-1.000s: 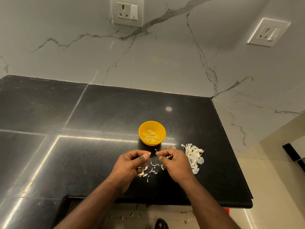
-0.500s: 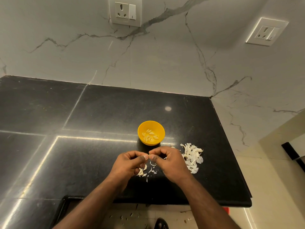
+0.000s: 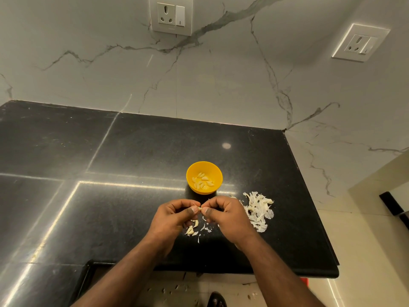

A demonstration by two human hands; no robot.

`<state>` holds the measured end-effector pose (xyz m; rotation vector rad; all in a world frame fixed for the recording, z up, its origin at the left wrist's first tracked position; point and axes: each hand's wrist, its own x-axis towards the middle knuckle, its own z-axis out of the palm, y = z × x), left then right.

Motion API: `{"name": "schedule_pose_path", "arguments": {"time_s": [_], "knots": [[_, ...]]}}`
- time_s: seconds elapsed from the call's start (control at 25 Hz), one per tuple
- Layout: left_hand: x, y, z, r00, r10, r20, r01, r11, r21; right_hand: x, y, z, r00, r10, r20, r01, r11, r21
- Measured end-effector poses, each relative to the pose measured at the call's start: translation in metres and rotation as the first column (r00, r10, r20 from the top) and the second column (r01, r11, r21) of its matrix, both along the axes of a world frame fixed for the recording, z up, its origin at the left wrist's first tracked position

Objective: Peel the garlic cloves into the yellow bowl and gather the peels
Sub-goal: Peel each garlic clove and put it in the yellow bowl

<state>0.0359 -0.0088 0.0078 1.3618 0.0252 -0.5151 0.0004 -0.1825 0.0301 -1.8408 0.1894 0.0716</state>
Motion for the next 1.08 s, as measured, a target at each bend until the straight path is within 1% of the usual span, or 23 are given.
{"name": "schedule_pose_path", "arguments": {"time_s": [0.2,0.36,0.52,0.68,0.76,0.84,0.92,1.08], "knots": [[-0.001,-0.002,-0.001,0.997,-0.005,0.083,0.001,0.999,0.039,0.001,0.002,0.005,0.991,-0.059,-0.123,0.087,0.968,0.236],[-0.002,-0.003,0.001,0.995,-0.018,0.100,0.013,0.999,0.043,0.000,0.004,0.007,0.982,-0.050,-0.182,0.111,0.934,0.340],[0.000,-0.001,0.002,0.999,-0.039,0.035,0.040,0.999,-0.012,0.000,0.002,0.006,0.983,-0.033,-0.181,0.094,0.937,0.336],[0.001,0.000,0.002,1.000,-0.008,-0.029,0.006,0.999,-0.049,-0.001,0.000,0.008,0.993,-0.091,-0.079,0.108,0.963,0.247],[0.002,0.000,0.002,0.999,-0.004,-0.044,0.002,0.999,-0.051,-0.003,-0.001,0.010,0.997,-0.077,-0.029,0.082,0.978,0.194],[0.002,0.000,0.002,0.999,-0.016,-0.052,0.013,0.999,-0.050,-0.003,0.000,0.011,0.999,-0.037,-0.012,0.039,0.984,0.173],[0.002,0.001,0.003,0.997,-0.031,-0.066,0.027,0.998,-0.060,-0.004,0.002,0.009,0.999,-0.033,-0.009,0.034,0.984,0.177],[-0.001,0.001,0.004,0.992,-0.051,-0.114,0.040,0.995,-0.095,-0.004,0.003,0.005,0.998,-0.062,-0.013,0.064,0.969,0.238]]}}
